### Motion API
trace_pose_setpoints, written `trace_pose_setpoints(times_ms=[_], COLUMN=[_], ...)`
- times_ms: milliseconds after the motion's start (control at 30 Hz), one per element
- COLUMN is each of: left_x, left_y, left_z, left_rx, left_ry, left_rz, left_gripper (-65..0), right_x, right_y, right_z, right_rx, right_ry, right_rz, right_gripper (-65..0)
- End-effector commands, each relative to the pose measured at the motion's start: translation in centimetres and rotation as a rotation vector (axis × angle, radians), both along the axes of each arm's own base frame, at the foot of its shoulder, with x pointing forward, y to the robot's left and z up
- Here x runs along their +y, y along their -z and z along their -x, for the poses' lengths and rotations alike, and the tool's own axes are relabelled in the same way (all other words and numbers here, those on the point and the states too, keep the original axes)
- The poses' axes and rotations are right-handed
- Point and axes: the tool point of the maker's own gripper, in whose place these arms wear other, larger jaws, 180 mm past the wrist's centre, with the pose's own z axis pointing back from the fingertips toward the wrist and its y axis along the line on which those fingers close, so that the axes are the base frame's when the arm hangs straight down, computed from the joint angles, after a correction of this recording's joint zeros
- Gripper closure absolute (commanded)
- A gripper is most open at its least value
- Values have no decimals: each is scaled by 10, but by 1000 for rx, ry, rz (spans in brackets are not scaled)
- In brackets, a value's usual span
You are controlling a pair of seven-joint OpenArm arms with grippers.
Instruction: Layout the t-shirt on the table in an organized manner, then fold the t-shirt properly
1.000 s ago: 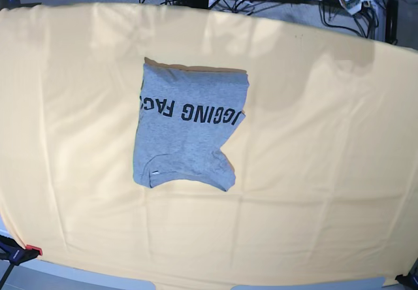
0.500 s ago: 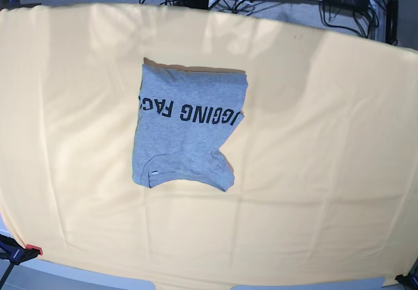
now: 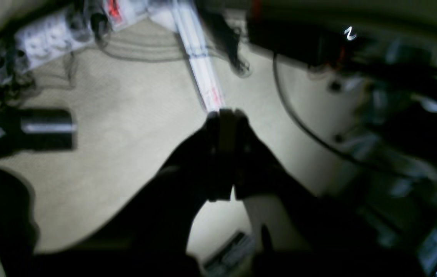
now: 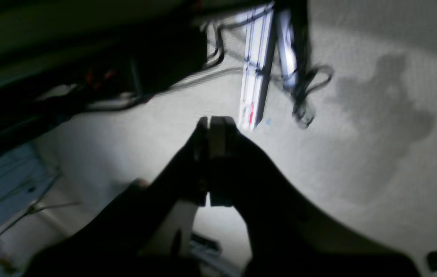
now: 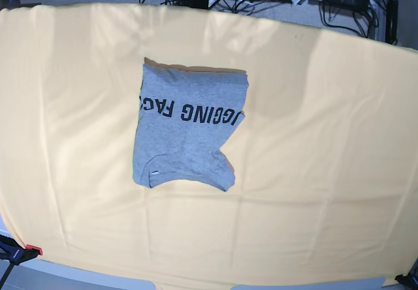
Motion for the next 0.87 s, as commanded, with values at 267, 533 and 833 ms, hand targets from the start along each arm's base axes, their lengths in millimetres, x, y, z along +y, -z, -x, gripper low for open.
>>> trace_pose_setpoints(times_ms=[267, 533, 833], left_x=[6, -40, -49], left_y=[57, 70, 69], left_z=[-67, -82, -75], left_rx=[-267, -306, -256], left_ry=[-52, -102, -159], left_rz=[-268, -334, -278], left_gripper=[0, 0, 0], right_x=[-11, 20, 34], right_y=[40, 50, 50], right_z=[-48, -64, -69], right_rx=[-87, -181, -198], right_ry=[-62, -144, -127], right_rz=[203, 306, 289], right_gripper=[0, 0, 0])
